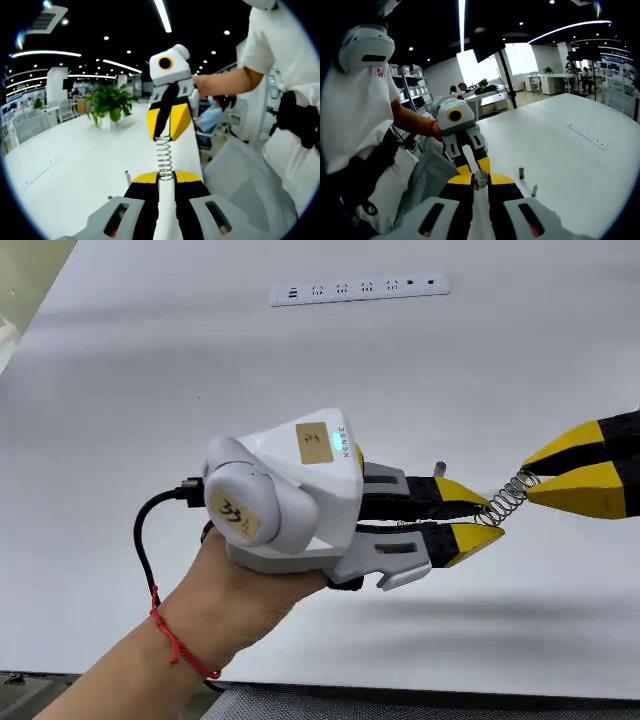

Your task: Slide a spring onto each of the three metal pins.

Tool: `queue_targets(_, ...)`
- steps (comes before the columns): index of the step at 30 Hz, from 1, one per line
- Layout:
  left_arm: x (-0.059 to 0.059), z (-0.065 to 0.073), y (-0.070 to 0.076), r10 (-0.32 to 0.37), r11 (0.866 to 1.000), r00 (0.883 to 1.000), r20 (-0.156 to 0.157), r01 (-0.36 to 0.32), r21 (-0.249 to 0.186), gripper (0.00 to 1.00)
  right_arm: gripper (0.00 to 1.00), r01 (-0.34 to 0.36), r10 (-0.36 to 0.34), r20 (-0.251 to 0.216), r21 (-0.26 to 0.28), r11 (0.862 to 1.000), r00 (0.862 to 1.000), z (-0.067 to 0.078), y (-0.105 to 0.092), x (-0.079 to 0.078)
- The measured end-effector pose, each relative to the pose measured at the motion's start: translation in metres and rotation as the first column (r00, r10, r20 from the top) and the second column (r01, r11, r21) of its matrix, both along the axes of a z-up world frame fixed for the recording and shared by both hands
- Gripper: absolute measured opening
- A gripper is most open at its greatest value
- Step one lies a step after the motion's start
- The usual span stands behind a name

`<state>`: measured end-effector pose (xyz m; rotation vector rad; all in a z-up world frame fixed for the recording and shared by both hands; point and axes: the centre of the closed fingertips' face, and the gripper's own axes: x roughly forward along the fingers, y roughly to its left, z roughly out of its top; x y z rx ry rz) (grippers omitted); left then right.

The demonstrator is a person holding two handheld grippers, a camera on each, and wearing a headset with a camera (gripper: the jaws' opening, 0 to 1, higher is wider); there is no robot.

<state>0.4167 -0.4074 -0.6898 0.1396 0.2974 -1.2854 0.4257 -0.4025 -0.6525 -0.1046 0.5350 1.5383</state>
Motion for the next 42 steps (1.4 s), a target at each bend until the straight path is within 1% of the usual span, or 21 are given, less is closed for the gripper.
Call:
queue_targets(3, 0.0, 0.0, 0.0, 0.002, 1.0, 1.0, -0.002, -0.002, -0.002, 0.1, 0.12, -0.013, 0.013, 0.014, -0.013, 1.0, 1.0, 0.0, 0.001, -0.001)
queue_targets(7, 0.0, -0.001, 0.0, 0.002, 1.0, 1.0, -0.002, -0.002, -0.001, 0.1, 0.12, -0.029, 0.031, 0.043, -0.037, 0.999, 0.999, 0.001, 0.003, -0.002)
queue_targets(9, 0.0, -0.001, 0.0, 0.003, 1.0, 1.0, -0.001, -0.003, -0.003, 0.1, 0.12, -0.033, 0.035, 0.049, -0.041, 0.999, 0.998, 0.003, 0.004, -0.002)
queue_targets(11, 0.0, -0.002, 0.001, 0.003, 1.0, 1.0, -0.001, -0.003, 0.0, 0.1, 0.12, -0.047, 0.052, 0.081, -0.071, 0.996, 0.995, 0.002, 0.003, -0.001)
queue_targets(12, 0.0, -0.002, 0.001, 0.003, 1.0, 1.0, -0.001, -0.003, 0.0, 0.1, 0.12, -0.056, 0.063, 0.089, -0.079, 0.995, 0.994, 0.002, 0.003, -0.001)
queue_targets(14, 0.0, -0.002, 0.001, 0.003, 1.0, 1.0, 0.0, -0.003, -0.003, 0.1, 0.12, -0.061, 0.069, 0.088, -0.083, 0.995, 0.994, 0.003, 0.004, -0.002)
queue_targets(17, 0.0, -0.002, 0.001, 0.005, 1.0, 1.0, 0.001, -0.005, -0.003, 0.1, 0.12, -0.074, 0.085, 0.105, -0.103, 0.992, 0.991, 0.002, 0.004, -0.002)
queue_targets(23, 0.0, -0.002, 0.001, 0.007, 1.0, 1.0, 0.005, -0.007, -0.006, 0.1, 0.12, -0.097, 0.113, 0.125, -0.129, 0.987, 0.986, 0.003, 0.006, -0.004)
queue_targets(26, -0.001, 0.0, 0.001, 0.009, 1.0, 1.0, 0.006, -0.009, -0.017, 0.1, 0.12, -0.104, 0.123, 0.133, -0.141, 0.985, 0.983, 0.003, 0.006, -0.004)
queue_targets(29, 0.0, 0.001, 0.001, 0.011, 1.0, 1.0, 0.009, -0.011, -0.022, 0.1, 0.15, -0.113, 0.133, 0.13, -0.149, 0.982, 0.983, 0.004, 0.006, -0.004)
queue_targets(31, -0.001, 0.001, 0.001, 0.011, 1.0, 1.0, 0.009, -0.011, -0.024, 0.1, 0.19, -0.124, 0.148, 0.14, -0.169, 0.978, 0.979, 0.005, 0.006, -0.003)
queue_targets(32, -0.001, 0.001, 0.001, 0.011, 1.0, 1.0, 0.01, -0.011, -0.022, 0.1, 0.21, -0.132, 0.161, 0.153, -0.185, 0.974, 0.975, 0.005, 0.005, -0.002)
queue_targets(34, -0.001, 0.002, 0.001, 0.012, 1.0, 1.0, 0.007, -0.012, -0.029, 0.1, 0.21, -0.164, 0.204, 0.165, -0.229, 0.96, 0.965, 0.006, 0.004, -0.002)
queue_targets(36, 0.0, 0.002, 0.001, 0.012, 1.0, 1.0, 0.011, -0.012, -0.028, 0.1, 0.21, -0.206, 0.265, 0.189, -0.284, 0.937, 0.945, 0.006, 0.005, -0.002)
queue_targets(37, 0.0, 0.003, 0.0, 0.013, 0.999, 1.0, 0.01, -0.013, -0.033, 0.1, 0.21, -0.231, 0.299, 0.191, -0.309, 0.923, 0.935, 0.006, 0.006, -0.004)
queue_targets(38, 0.0, 0.003, 0.0, 0.014, 0.999, 1.0, 0.01, -0.013, -0.036, 0.1, 0.21, -0.248, 0.32, 0.19, -0.326, 0.912, 0.928, 0.005, 0.007, -0.006)
queue_targets(39, 0.001, 0.003, 0.0, 0.014, 0.999, 1.0, 0.012, -0.014, -0.036, 0.1, 0.22, -0.266, 0.346, 0.193, -0.346, 0.9, 0.918, 0.004, 0.008, -0.007)
queue_targets(41, 0.001, 0.004, 0.0, 0.016, 0.999, 1.0, 0.013, -0.016, -0.038, 0.1, 0.23, -0.314, 0.413, 0.194, -0.397, 0.863, 0.89, -0.001, 0.01, -0.012)
queue_targets(42, 0.001, 0.004, 0.0, 0.018, 0.999, 1.0, 0.013, -0.017, -0.042, 0.1, 0.23, -0.341, 0.456, 0.195, -0.433, 0.835, 0.868, -0.005, 0.01, -0.014)
